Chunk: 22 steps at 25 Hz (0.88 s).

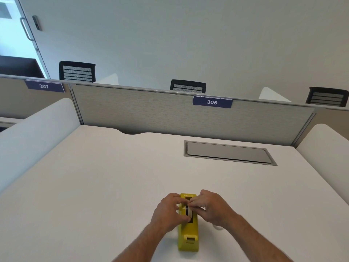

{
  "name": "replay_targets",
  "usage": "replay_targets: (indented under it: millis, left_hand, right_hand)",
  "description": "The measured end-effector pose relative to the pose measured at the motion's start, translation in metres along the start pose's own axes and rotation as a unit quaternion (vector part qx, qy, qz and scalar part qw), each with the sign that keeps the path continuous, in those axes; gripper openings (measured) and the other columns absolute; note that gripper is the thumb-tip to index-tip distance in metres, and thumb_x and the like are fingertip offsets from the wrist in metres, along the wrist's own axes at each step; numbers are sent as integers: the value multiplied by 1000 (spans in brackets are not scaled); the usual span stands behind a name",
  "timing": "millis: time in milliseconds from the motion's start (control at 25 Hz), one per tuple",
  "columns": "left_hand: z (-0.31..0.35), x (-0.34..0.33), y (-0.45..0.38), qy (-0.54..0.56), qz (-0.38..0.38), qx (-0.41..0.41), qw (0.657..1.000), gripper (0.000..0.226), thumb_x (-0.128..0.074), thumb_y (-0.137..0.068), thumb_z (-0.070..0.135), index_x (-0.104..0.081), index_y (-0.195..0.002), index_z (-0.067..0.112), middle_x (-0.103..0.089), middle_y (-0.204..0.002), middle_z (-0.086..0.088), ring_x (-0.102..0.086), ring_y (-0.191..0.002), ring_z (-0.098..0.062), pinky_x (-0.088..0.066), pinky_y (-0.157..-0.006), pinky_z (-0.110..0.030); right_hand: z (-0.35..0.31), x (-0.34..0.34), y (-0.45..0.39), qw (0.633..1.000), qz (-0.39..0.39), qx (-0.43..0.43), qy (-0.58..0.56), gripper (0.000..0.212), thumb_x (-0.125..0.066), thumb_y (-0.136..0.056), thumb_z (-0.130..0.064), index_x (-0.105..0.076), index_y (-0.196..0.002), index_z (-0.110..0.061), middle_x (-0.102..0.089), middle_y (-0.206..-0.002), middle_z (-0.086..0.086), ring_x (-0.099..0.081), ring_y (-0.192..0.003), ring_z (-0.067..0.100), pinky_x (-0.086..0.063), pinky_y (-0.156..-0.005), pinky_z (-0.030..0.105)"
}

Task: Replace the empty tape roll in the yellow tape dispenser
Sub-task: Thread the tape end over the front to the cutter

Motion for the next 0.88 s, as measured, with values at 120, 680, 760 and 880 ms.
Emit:
replay_targets:
  millis: [120, 680, 760, 880]
  left_hand:
    - [0, 0, 0, 2, 1, 0, 1000, 58, -86, -60, 45, -66, -114, 43, -50, -128, 20, -60, -95, -2, -56, -84, -24]
    - [2, 0, 1, -2, 0, 1, 1000, 57, -85, -61, 46, -66, -115, 44, -50, -128, 19, -60, -97, -4, -57, -85, -27]
    - [2, 1, 1, -4, 0, 0, 1000, 57, -85, -62, 48, -66, -115, 43, -50, -128, 19, -60, -98, -4, -56, -85, -27]
    - [2, 1, 1, -4, 1, 1, 1000, 58, -85, -60, 47, -67, -115, 43, -51, -128, 19, -61, -97, -4, -57, -85, -27]
  right_hand:
    - [-1, 1, 0, 1000, 2, 5, 4, 15, -63, -95, -27, -75, -104, -26, -76, -100, -13, -53, -78, 14, -50, -62, 32]
    - [-3, 2, 0, 1000, 7, -5, -7, 16, -61, -92, -31, -73, -102, -29, -74, -92, -15, -50, -75, 7, -50, -63, 29]
    - [-3, 2, 0, 1000, 4, -10, -12, 17, -62, -92, -36, -74, -102, -30, -74, -92, -16, -48, -75, 5, -48, -63, 27]
    - [-3, 2, -2, 1000, 6, -5, -16, 14, -64, -93, -31, -76, -99, -28, -75, -92, -15, -52, -75, 11, -50, -63, 33]
Point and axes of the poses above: each hand's wrist, its own y-axis away from the middle knuckle, its own x-axis out of the back of the hand, z = x × y, the point moved 3 cm from there along -y, towards the middle knuckle
